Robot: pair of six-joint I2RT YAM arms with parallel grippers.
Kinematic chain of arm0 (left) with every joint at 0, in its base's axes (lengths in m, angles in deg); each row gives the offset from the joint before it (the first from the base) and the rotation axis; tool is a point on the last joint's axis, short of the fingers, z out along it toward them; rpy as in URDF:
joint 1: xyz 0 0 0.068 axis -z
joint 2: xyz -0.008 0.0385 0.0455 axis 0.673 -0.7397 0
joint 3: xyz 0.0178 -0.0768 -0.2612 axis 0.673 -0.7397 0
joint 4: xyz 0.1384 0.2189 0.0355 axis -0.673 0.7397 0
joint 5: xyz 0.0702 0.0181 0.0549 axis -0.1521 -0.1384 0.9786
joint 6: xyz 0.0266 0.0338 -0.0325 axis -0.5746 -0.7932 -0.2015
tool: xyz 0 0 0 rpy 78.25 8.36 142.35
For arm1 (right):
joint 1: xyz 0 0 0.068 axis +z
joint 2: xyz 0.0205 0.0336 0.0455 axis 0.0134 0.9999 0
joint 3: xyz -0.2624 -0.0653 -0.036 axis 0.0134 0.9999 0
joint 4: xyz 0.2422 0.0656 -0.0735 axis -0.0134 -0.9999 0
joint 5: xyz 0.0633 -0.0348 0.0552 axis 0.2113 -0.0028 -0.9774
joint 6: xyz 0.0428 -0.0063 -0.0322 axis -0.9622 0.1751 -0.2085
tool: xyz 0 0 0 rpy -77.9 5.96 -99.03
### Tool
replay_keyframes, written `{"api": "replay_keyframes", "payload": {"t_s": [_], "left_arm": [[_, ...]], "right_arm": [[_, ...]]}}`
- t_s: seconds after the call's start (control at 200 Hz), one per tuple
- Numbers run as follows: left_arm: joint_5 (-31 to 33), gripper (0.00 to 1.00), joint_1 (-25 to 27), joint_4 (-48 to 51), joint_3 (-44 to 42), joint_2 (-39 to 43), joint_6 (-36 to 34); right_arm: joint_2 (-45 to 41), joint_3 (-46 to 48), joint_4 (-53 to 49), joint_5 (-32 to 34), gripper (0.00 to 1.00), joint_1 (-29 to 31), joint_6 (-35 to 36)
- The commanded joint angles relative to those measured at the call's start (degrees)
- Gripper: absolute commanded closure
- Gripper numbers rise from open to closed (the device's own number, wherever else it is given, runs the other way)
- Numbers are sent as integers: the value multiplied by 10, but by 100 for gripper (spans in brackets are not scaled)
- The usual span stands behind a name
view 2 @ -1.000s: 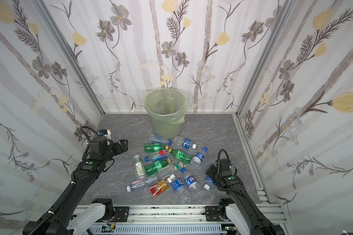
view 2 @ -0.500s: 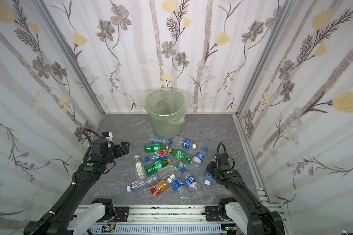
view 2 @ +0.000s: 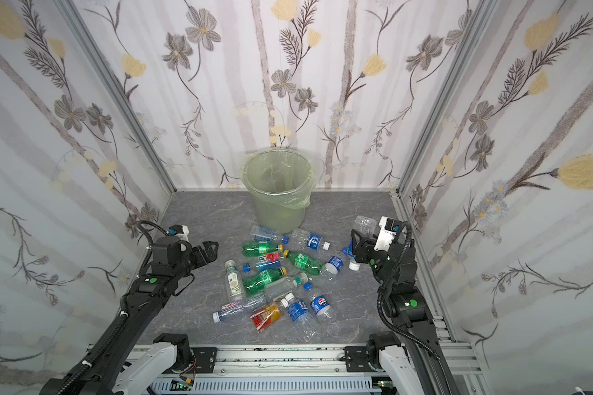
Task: Throw the plastic bottles in the bin
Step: 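Lift the clear bottle with the right gripper and release it over the wastebasket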
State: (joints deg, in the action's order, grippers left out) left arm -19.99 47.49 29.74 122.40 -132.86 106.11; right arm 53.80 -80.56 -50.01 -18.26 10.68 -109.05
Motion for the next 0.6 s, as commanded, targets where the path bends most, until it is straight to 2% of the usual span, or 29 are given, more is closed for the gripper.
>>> {"api": "replay_keyframes", "payload": {"t_s": [0.0, 0.155, 0.355, 0.485, 0.595], "left_arm": [[4, 0, -1, 4, -5, 18, 12], [11, 0, -2, 27, -9, 41, 6], [2, 0, -2, 40, -1, 48, 7], [-3, 0, -2, 47, 8, 55, 7], [-8, 0, -4, 54, 12, 64, 1]], "right_arm": [[21, -58, 68, -81, 52, 5, 39], [58, -127, 82, -118, 50, 25, 47], [137, -199, 121, -91, 50, 84, 61], [230, -272, 149, -76, 50, 114, 63], [356, -383, 145, -81, 51, 132, 59]]}}
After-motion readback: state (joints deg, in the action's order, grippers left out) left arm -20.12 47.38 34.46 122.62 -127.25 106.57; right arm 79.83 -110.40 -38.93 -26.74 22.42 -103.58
